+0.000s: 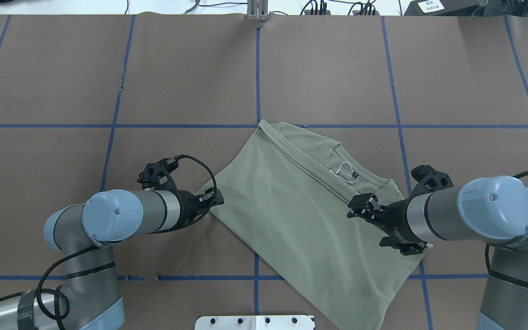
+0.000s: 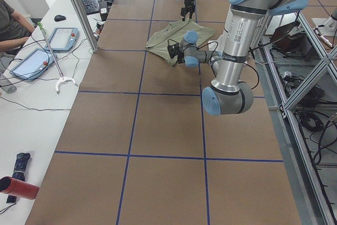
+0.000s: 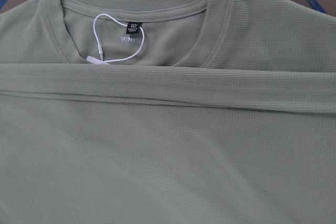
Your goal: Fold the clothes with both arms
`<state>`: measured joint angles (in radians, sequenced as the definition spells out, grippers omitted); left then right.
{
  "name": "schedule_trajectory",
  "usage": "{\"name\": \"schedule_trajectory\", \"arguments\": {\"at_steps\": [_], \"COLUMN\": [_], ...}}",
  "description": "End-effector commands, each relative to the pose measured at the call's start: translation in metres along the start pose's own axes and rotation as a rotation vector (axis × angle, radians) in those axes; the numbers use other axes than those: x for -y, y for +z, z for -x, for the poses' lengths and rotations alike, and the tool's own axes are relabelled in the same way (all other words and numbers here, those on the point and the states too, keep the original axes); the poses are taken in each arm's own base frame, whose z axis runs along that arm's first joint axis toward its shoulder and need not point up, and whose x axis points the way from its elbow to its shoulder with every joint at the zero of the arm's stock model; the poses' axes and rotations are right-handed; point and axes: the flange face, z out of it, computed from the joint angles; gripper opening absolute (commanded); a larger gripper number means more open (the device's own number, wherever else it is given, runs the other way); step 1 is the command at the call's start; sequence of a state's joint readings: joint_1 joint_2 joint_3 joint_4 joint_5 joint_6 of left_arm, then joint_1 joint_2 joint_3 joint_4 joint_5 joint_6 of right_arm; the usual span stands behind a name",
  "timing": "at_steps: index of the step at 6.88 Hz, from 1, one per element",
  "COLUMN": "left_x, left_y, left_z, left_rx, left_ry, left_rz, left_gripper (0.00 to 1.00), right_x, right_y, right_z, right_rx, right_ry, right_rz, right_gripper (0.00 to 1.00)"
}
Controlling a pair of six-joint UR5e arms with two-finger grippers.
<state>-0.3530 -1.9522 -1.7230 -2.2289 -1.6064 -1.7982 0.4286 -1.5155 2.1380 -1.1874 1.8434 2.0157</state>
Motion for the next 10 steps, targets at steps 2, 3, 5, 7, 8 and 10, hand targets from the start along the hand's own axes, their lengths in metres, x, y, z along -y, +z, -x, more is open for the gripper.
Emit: {"name": "schedule_trajectory", "arguments": {"at_steps": [2, 3, 5, 7, 8, 10], "left_x": [0.014, 0.015, 0.02, 0.026, 0.029, 0.066], "left_y": [0.003, 0.004, 0.005, 0.004, 0.003, -0.006], "left_z": [0.006, 0.007, 0.007, 0.005, 0.004, 0.002], "left_rx": [0.086, 0.089, 0.088, 0.08, 0.08, 0.079], "left_ry": [-0.004, -0.003, -0.003, -0.002, 0.0, 0.059], "left_rz": [-0.042, -0.044, -0.058, -0.088, -0.091, -0.142], "left_gripper": [0.57, 0.57, 0.44, 0.0, 0.0, 0.0], "right_x": [0.01, 0.011, 0.013, 0.015, 0.016, 0.017], "right_y": [0.002, 0.004, 0.006, 0.009, 0.009, 0.011], "right_z": [0.005, 0.004, 0.004, 0.003, 0.003, 0.002], "right_rx": [0.007, 0.003, 0.0, -0.005, -0.007, -0.01], "right_ry": [0.005, 0.007, 0.01, 0.012, 0.013, 0.014], "right_rz": [-0.021, -0.023, -0.027, -0.031, -0.032, -0.035], "right_gripper": [1.0, 1.0, 1.0, 1.0, 1.0, 1.0]}}
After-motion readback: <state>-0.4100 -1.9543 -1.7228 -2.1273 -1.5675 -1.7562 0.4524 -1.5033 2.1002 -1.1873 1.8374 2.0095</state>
